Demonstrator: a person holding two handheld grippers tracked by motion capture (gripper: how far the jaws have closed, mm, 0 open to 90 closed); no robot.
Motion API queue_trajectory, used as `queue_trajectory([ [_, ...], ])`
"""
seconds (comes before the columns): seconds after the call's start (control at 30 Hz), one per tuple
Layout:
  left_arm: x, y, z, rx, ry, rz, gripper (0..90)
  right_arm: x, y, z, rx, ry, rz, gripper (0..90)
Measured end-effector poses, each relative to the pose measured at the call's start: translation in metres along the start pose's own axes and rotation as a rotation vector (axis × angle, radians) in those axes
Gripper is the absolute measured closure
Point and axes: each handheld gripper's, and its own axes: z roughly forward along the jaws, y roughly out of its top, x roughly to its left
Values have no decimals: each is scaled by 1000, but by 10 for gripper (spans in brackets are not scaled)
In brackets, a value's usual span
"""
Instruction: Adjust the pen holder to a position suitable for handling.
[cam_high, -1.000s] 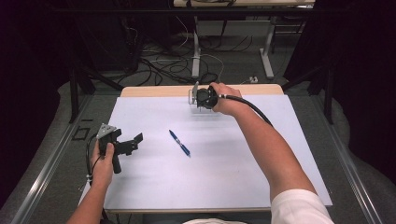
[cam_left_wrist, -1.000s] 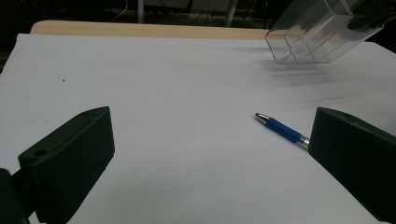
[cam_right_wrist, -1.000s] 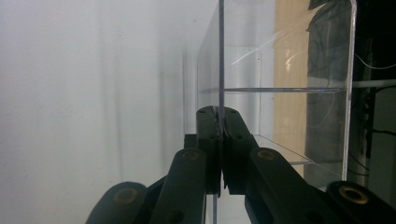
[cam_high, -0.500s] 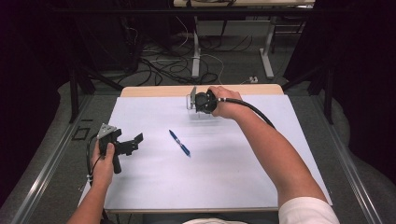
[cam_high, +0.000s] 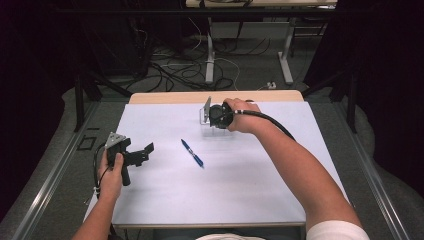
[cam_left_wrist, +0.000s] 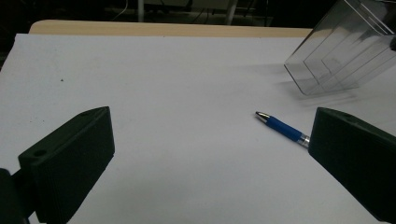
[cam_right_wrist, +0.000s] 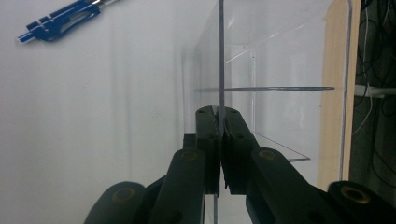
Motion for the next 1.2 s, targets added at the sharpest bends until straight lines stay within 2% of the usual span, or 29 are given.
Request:
queue_trajectory([
  [0.27, -1, 0, 1, 2, 1, 1, 1, 6, -4, -1, -13, 24, 22, 870],
  [0.33, -1, 0, 1, 2, 1, 1, 1, 6, -4, 0, -16, 31, 9, 870],
  [0.5, -1, -1, 1, 3, 1, 0, 1, 10, -4, -2, -12, 52, 31, 867],
  [0.63, -1, -1, 2, 4, -2, 6, 0, 12, -3, -2, -4, 62, 18, 867],
  [0.7, -1, -1, 2, 4, -1, 5, 0, 14, -2, -2, -7, 68, 39, 864],
  [0.77, -2, -1, 2, 7, -3, 4, 1, 13, -1, -1, -5, 75, 27, 861],
  [0.97, -1, -1, 2, 7, -2, 3, 1, 12, -2, 4, -13, 74, 37, 853],
  [1.2, -1, -1, 2, 5, -2, 5, 1, 10, -4, 5, -23, 61, 78, 841],
])
